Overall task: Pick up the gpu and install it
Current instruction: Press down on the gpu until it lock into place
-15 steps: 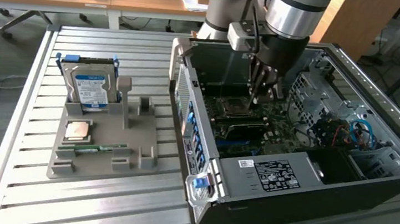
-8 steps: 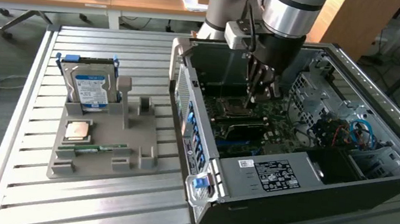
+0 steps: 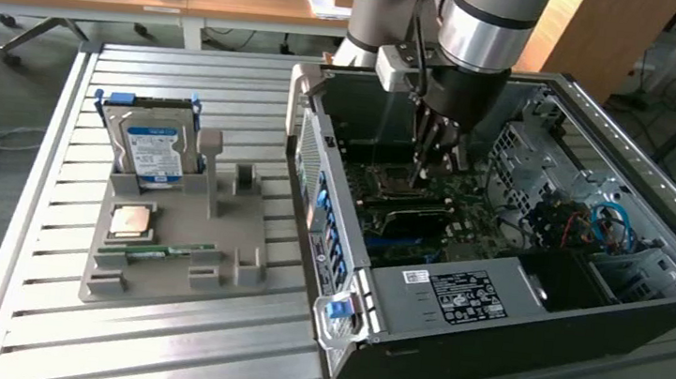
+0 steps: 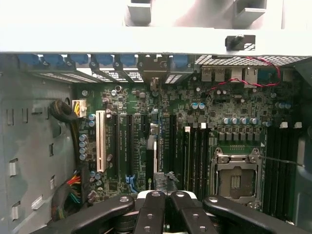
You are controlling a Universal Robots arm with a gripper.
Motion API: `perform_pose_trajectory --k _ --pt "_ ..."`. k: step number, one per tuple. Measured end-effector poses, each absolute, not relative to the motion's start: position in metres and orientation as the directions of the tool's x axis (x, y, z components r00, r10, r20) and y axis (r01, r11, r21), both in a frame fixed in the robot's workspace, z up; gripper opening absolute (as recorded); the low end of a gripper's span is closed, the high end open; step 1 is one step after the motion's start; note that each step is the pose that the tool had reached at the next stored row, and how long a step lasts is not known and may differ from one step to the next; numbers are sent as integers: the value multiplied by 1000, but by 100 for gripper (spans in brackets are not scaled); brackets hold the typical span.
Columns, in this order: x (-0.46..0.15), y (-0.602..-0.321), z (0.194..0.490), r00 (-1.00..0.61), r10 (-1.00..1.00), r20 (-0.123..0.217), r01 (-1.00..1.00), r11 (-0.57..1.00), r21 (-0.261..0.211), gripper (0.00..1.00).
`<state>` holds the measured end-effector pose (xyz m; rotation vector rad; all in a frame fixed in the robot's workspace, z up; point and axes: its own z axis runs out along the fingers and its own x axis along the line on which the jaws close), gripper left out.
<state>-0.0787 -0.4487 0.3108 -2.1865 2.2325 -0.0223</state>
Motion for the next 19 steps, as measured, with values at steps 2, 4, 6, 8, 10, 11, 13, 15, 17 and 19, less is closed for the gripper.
perform_pose_trajectory --k 2,4,6,8,10,11,13,15,17,19 --pt "-79 -449 308 -21 -1000 -2 -1000 21 -22 11" --pt "-79 -449 306 -21 -1000 -2 -1000 21 -22 11" --pt "-79 -448 303 -21 -1000 -2 -1000 21 -22 11" --pt "-80 -448 301 -21 -1000 -2 -1000 21 -22 11" --pt "-80 -448 298 -21 -1000 -2 -1000 21 -22 11" --pt "-80 -448 297 -21 -1000 -2 -1000 21 -22 11" --pt "-80 -448 296 -21 -1000 -2 -1000 21 -22 11" --pt "-81 -448 295 -21 -1000 -2 -1000 21 -22 11" --pt "-82 -448 294 -21 -1000 -2 -1000 21 -22 11" --pt "-83 -447 293 -21 -1000 -2 -1000 21 -22 11"
